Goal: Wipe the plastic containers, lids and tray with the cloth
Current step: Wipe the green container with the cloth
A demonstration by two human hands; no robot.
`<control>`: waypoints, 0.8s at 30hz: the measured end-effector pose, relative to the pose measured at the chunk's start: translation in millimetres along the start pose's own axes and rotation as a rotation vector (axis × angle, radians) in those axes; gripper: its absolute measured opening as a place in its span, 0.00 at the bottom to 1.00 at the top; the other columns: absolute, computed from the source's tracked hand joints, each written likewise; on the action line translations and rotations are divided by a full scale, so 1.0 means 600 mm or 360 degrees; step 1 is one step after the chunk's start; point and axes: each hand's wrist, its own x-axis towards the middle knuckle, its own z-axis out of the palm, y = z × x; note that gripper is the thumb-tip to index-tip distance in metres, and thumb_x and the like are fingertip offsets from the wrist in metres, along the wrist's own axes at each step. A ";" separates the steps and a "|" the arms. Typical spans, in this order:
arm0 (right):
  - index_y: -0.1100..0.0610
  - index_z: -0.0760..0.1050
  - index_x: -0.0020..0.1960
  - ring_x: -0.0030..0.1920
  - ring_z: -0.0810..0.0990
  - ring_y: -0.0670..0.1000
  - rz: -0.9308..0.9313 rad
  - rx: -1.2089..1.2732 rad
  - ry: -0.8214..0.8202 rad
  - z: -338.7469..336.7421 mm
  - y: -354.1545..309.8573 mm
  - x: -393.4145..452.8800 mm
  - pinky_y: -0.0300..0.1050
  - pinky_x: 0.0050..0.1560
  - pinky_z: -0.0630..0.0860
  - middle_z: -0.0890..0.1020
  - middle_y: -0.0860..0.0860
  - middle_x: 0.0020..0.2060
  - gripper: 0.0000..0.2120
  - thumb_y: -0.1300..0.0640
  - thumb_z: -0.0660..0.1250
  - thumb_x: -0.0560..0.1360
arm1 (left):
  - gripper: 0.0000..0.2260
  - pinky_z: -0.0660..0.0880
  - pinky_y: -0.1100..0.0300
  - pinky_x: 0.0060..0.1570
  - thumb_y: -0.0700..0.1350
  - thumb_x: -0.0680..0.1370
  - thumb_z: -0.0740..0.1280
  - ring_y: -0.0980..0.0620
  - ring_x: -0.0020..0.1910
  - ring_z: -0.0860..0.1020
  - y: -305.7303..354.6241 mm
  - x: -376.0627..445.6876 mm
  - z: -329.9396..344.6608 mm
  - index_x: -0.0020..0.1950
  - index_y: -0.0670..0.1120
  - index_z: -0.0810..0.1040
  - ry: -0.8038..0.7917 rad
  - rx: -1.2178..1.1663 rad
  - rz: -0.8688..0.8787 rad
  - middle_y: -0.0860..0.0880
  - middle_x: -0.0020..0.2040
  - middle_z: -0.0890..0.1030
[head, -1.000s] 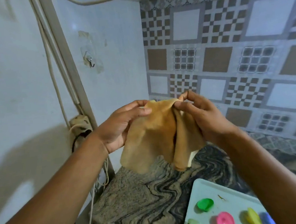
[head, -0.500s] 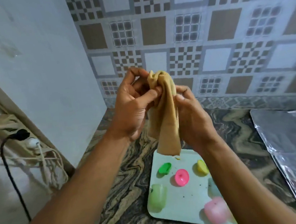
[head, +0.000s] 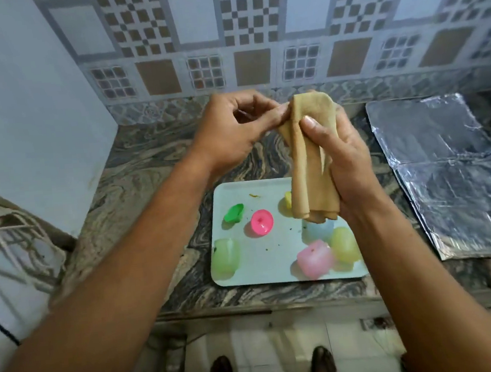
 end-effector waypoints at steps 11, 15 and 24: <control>0.59 0.78 0.53 0.38 0.82 0.51 0.0212 -0.0372 0.0052 -0.004 0.095 -0.066 0.45 0.40 0.79 0.85 0.53 0.39 0.11 0.50 0.67 0.84 | 0.06 0.81 0.60 0.47 0.43 0.83 0.70 0.51 0.41 0.85 -0.116 -0.106 0.015 0.58 0.45 0.84 -0.0108 -0.0009 -0.0201 0.48 0.44 0.86; 0.60 0.79 0.55 0.40 0.81 0.51 0.0284 -0.0314 0.0128 -0.014 0.111 -0.071 0.45 0.42 0.78 0.84 0.57 0.42 0.16 0.46 0.68 0.81 | 0.10 0.81 0.59 0.48 0.42 0.79 0.72 0.49 0.46 0.85 -0.174 -0.138 -0.018 0.59 0.50 0.82 0.0221 0.0206 -0.0289 0.50 0.45 0.84; 0.56 0.80 0.54 0.32 0.81 0.41 0.0544 -0.0251 0.0270 -0.016 0.118 -0.105 0.35 0.34 0.77 0.84 0.44 0.32 0.10 0.52 0.64 0.85 | 0.52 0.69 0.44 0.71 0.57 0.63 0.77 0.44 0.74 0.64 -0.345 -0.234 -0.049 0.83 0.55 0.56 -0.0639 0.1318 -0.0579 0.49 0.76 0.63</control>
